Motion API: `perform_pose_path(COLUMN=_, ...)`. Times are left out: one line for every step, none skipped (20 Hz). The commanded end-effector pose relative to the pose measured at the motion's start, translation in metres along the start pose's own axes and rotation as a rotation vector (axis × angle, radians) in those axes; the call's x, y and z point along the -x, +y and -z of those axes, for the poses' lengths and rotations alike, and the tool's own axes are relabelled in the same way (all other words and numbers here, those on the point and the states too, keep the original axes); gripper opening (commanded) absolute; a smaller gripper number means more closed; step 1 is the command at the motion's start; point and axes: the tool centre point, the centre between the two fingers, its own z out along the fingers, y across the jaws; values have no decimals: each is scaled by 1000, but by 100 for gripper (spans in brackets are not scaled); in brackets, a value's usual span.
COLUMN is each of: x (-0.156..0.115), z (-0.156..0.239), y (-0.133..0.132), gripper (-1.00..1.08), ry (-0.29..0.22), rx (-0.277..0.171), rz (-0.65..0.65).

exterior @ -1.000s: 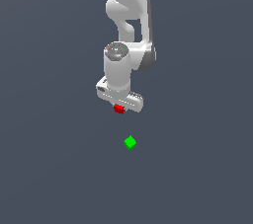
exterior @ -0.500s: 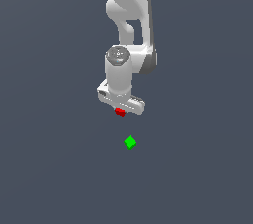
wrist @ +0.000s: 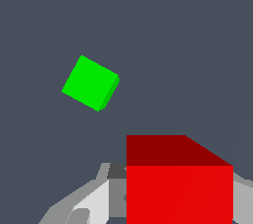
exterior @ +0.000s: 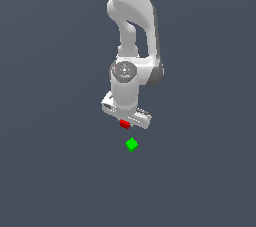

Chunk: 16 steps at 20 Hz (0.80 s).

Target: Stack the red cube on top of the green cube.

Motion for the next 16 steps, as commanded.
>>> perform_pose_path(x=-11, z=-6, y=-10, gripper=-100, ry=1, rx=0, rz=0)
perform_pose_path(x=-15, z=-8, y=-14, gripper=-100, ry=1, rx=0, rz=0)
perform_pose_path(x=-19, z=-10, y=-18, gripper=-100, ry=1, rx=0, rz=0)
perform_pose_path(x=-23, z=-13, y=-22, gripper=-100, ry=1, rx=0, rz=0)
perform_pose_path(x=-27, z=-15, y=-26, gripper=-100, ry=1, rx=0, rz=0)
perform_pose_path(x=-31, z=-17, y=-29, gripper=-100, ry=0, rx=0, rz=0)
perform_pose_path(x=-34, z=-19, y=-32, gripper=-100, ry=0, rx=0, rz=0)
perform_pose_path(x=-37, z=-21, y=-35, gripper=-100, ry=0, rx=0, rz=0)
perform_pose_path(x=-40, z=-22, y=-38, gripper=-100, ry=0, rx=0, rz=0)
perform_pose_path(x=-43, z=-23, y=-40, gripper=-100, ry=0, rx=0, rz=0)
perform_pose_path(x=-45, z=-25, y=-43, gripper=-100, ry=0, rx=0, rz=0)
perform_pose_path(x=-48, z=-26, y=-45, gripper=-100, ry=0, rx=0, rz=0)
perform_pose_path(x=-50, z=-27, y=-46, gripper=-100, ry=0, rx=0, rz=0)
perform_pose_path(x=-51, z=-28, y=-48, gripper=-100, ry=0, rx=0, rz=0)
perform_pose_path(x=-53, z=-29, y=-50, gripper=-100, ry=0, rx=0, rz=0)
perform_pose_path(x=-55, z=-29, y=-51, gripper=-100, ry=0, rx=0, rz=0)
